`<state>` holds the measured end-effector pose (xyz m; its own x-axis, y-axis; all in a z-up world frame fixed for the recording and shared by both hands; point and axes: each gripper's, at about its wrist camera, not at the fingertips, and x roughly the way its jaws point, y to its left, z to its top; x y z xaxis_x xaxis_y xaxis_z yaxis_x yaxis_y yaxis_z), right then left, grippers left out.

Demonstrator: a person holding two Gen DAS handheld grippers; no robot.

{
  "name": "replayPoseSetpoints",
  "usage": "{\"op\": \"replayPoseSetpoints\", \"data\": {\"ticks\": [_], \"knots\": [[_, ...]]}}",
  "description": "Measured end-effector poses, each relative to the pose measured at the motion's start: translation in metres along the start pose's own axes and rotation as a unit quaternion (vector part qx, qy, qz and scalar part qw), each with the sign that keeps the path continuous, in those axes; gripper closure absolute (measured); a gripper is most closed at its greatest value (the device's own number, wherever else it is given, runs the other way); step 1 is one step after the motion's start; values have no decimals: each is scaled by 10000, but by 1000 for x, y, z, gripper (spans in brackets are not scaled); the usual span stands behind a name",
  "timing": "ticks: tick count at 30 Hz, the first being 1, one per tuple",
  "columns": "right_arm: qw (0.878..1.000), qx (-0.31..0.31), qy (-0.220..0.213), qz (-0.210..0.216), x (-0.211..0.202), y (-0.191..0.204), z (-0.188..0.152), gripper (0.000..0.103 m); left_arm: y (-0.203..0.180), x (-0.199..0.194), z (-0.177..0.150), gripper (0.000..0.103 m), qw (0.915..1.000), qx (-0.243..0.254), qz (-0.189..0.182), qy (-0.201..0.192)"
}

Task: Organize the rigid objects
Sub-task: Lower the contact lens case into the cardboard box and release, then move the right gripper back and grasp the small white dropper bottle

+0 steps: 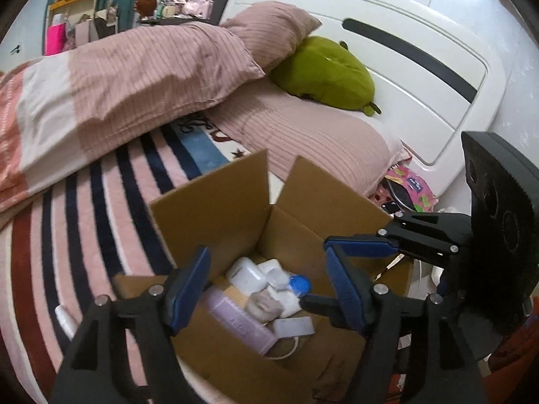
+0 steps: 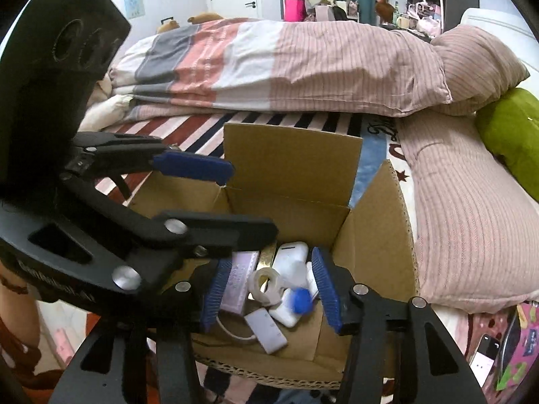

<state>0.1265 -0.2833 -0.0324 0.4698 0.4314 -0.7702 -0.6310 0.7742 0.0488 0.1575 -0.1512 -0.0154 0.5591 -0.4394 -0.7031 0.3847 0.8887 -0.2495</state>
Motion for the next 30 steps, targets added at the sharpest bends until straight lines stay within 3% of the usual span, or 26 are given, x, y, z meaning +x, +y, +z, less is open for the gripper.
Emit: {"op": "replayPoseSetpoints", "data": {"ticks": [7,15,20,25,26,30], "knots": [[9994,-295,-152,-9,-8,37,12,57,36,-54,-19,33,9984,-259,307,-406],[9945,-791,-433,526,8,115,44,57,112,-121,-64,31,9881,-783,1012,-853],[9884,-875,10,1238,59,168,61,57,169,-140,-109,31,9764,-1368,1434,-862],[9871,-864,449,1268,123,201,58,57,208,-140,-145,31,9678,-1765,1667,-667],[9890,-821,531,1107,138,207,56,57,214,-139,-151,31,9668,-1840,1651,-641],[9907,-804,500,981,167,217,47,57,232,-134,-171,31,9641,-2034,1617,-555]]}}
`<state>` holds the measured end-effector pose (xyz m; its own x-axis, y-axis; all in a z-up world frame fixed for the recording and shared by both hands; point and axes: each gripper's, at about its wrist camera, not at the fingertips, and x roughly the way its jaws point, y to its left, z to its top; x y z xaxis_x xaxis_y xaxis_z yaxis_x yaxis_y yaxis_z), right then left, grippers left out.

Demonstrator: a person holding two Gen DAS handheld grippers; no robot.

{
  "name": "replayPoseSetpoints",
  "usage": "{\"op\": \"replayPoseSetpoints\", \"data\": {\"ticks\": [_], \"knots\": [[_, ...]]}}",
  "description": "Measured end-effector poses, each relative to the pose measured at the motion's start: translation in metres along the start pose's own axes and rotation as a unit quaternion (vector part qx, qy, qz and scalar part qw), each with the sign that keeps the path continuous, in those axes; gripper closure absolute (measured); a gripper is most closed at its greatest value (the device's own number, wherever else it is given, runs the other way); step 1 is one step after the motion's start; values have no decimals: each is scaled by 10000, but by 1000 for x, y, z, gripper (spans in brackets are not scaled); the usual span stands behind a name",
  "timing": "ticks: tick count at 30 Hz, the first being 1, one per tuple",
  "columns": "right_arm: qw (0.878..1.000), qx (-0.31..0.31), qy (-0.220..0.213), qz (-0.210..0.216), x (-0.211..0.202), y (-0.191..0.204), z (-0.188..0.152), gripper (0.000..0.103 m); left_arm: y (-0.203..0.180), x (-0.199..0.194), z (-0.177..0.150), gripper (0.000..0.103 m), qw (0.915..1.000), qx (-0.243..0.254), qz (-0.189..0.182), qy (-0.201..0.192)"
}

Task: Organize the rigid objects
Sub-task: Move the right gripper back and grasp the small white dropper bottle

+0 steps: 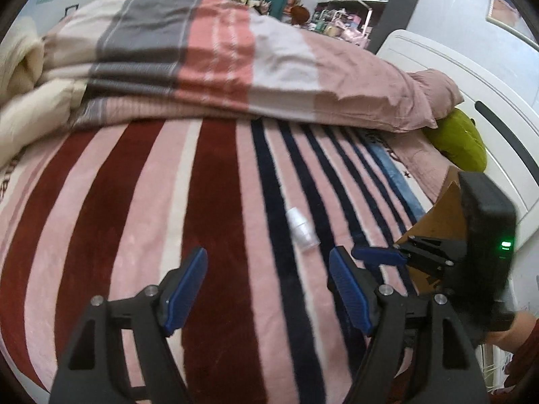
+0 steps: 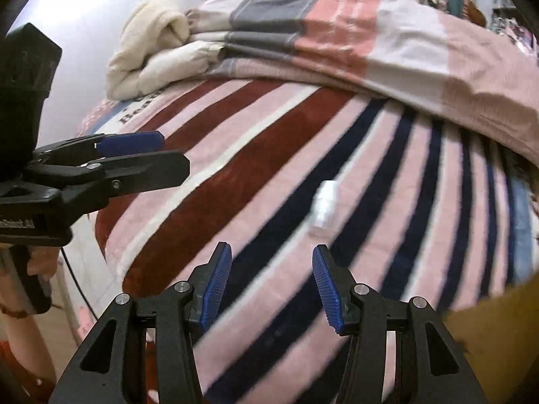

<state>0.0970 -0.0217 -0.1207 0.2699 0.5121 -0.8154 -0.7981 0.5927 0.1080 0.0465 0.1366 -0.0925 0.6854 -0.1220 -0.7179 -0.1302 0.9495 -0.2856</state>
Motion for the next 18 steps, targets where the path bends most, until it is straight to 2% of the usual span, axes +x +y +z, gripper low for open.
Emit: {"op": "replayPoseSetpoints", "data": {"ticks": [8,10,12,14,18], "knots": [[9980,319,60,-547,77,-35,4,58,17,13,-10,31,9997,-203,-5,169],[9980,365,-93,-500,80,-40,6,62,17,14,-10,31,9996,-220,7,185],[9975,236,-203,-635,79,-40,8,70,16,14,-10,31,9995,-230,7,193],[9972,117,-208,-712,78,-38,9,83,13,13,-9,31,9996,-225,-9,183],[9978,-1,-263,-608,64,-33,8,83,3,8,-5,31,9997,-153,-133,129]]}}
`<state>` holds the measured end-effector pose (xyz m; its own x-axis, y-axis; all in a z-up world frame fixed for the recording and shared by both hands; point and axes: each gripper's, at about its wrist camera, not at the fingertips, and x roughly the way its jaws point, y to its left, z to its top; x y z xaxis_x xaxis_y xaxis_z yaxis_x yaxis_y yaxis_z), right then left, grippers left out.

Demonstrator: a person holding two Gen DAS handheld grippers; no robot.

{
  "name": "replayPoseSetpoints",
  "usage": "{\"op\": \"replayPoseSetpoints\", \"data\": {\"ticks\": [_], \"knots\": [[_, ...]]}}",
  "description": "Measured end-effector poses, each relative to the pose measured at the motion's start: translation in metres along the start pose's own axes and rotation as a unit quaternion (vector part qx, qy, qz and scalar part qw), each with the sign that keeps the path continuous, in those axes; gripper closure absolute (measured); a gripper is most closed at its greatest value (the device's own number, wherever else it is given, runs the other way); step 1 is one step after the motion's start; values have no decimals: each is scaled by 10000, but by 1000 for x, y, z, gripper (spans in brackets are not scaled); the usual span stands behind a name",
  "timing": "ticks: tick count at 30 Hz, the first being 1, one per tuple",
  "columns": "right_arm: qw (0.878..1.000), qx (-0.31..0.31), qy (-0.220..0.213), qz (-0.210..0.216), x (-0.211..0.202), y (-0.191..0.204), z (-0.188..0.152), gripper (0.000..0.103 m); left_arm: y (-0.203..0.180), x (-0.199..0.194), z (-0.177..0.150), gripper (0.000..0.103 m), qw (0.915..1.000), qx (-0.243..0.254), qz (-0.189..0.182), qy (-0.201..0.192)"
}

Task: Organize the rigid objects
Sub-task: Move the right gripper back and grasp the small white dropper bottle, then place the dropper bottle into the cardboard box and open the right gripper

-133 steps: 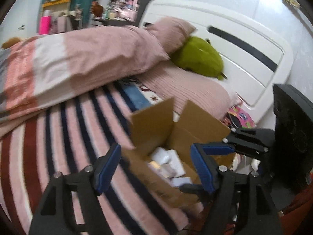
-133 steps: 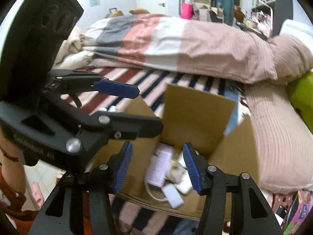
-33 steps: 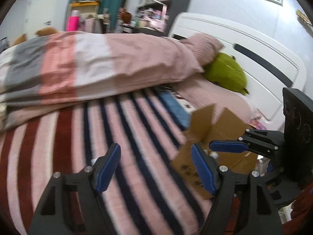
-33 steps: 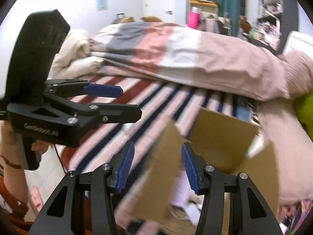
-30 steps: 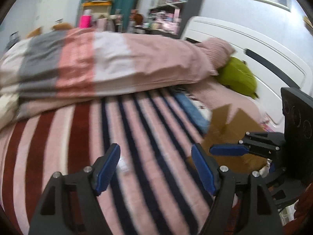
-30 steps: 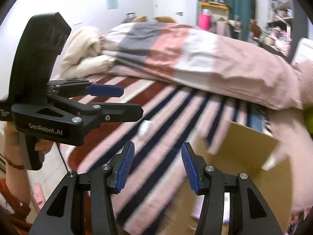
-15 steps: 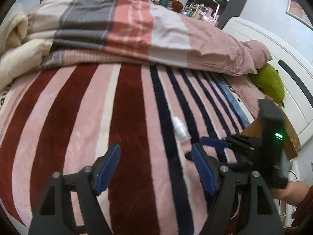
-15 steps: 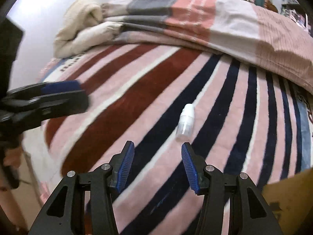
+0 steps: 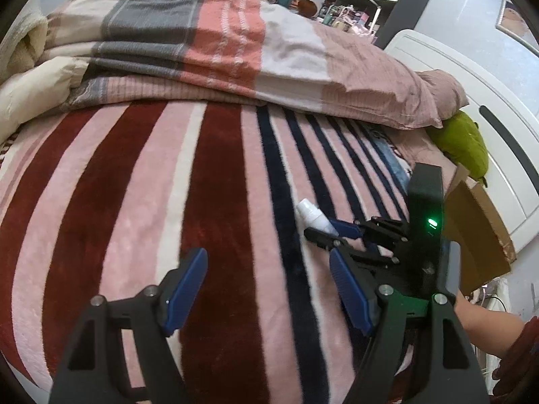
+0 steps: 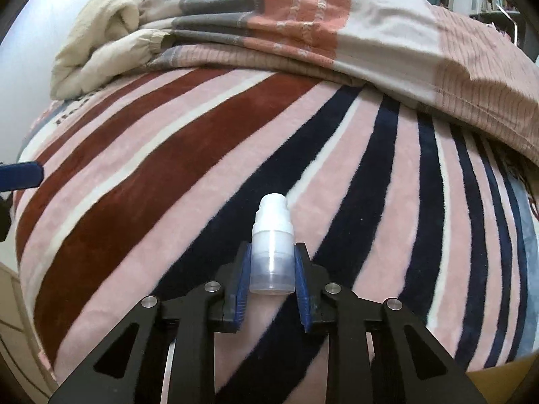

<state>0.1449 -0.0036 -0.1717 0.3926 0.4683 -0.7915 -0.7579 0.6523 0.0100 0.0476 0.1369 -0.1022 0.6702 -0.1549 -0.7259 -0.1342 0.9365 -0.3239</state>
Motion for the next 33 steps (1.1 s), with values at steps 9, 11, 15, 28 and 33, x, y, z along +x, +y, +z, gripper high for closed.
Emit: {"op": "replayPoseSetpoints", "data": {"ticks": [9,11,15,28,33], "knots": [[9927,-492,-748,807,-121,28,-6,83,-62,-20,15,33,9954,367,-860,-213],[9910,-536,-906,832,-146,28,-8,83,-82,-26,20,43,9933,507,-997,-291],[9893,-528,-1141,740,-179,18,-14,83,-119,-30,29,58,9883,731,-1297,-335],[9917,-39,-1280,-111,-240,-88,-49,83,-260,24,54,68,9687,1528,-1949,165],[9941,136,-984,-433,-242,-126,-64,83,-299,53,52,68,9638,1768,-1940,465]]}}
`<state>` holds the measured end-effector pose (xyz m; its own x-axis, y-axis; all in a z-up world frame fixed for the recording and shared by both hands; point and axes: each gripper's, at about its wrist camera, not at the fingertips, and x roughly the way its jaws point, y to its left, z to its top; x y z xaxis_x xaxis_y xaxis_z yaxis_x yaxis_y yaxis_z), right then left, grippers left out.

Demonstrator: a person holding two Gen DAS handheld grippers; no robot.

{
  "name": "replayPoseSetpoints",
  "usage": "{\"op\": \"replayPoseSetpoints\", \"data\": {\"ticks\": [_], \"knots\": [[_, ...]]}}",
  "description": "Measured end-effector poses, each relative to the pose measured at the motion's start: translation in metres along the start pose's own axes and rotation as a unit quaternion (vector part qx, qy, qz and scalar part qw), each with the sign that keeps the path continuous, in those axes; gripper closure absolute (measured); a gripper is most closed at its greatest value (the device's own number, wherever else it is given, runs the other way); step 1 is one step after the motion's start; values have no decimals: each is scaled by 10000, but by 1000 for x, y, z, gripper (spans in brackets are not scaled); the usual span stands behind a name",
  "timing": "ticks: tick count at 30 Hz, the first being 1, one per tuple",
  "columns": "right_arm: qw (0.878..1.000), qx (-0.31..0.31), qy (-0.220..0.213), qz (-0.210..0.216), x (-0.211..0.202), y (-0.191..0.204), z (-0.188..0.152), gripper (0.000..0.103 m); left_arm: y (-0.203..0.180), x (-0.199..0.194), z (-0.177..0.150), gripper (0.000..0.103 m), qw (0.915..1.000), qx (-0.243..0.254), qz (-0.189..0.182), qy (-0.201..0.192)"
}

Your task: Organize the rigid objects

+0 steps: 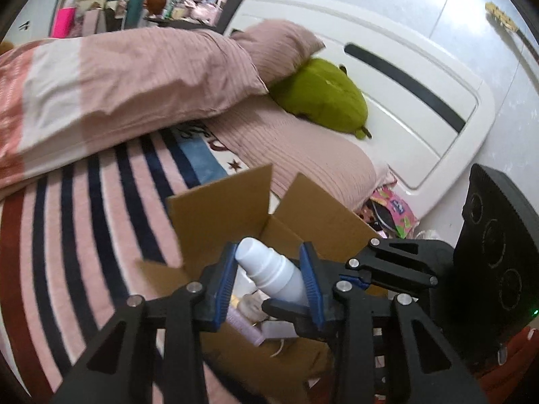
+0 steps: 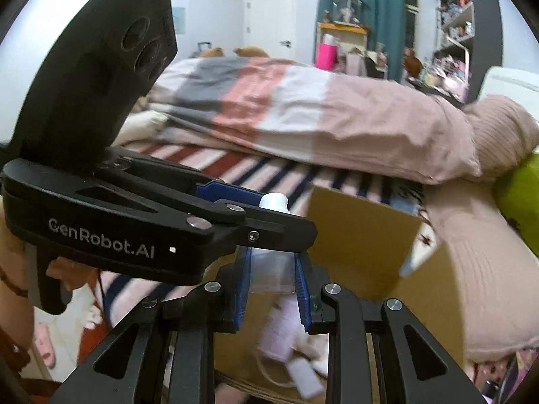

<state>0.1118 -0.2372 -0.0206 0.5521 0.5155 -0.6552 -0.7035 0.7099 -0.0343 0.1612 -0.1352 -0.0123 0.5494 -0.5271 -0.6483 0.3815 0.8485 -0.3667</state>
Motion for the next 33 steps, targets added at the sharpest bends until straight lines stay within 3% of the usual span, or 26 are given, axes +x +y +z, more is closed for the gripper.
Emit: {"op": "replayPoseSetpoints", "data": {"ticks": [2,4,6,10,15,18,20,25,28,29,33], "knots": [[9999,64,127,-58,2,-11,-4,83,-4,13,3,66,9999,-27,10,139],[9996,77,247,-137,4,-18,-8,83,-3,19,4,52,9997,-34,112,213],[9992,49,314,-256,4,-21,-12,82,-4,21,4,44,9995,-3,200,233],[9991,93,299,-280,0,-25,-13,66,-1,19,2,26,9993,-51,305,217],[9992,86,288,-254,-3,-22,-12,59,3,-9,-2,18,9986,-176,483,-92],[9996,77,210,-172,-9,-18,-10,48,6,-34,-8,14,9966,-279,684,-353],[9999,54,107,-92,-13,-16,-8,36,7,-50,-13,12,9939,-328,909,-533],[9997,-77,-213,61,-25,-9,-4,14,8,-90,-29,12,9777,-410,1796,-1012],[9987,-105,-433,235,-32,-6,-2,13,12,-111,-40,12,9658,-494,2232,-1224],[9982,-103,-508,312,-35,-5,-2,7,14,-116,-44,12,9623,-535,2339,-1278],[9963,-60,-732,446,-44,-5,-3,2,21,-133,-56,12,9516,-687,2636,-1423]]}}
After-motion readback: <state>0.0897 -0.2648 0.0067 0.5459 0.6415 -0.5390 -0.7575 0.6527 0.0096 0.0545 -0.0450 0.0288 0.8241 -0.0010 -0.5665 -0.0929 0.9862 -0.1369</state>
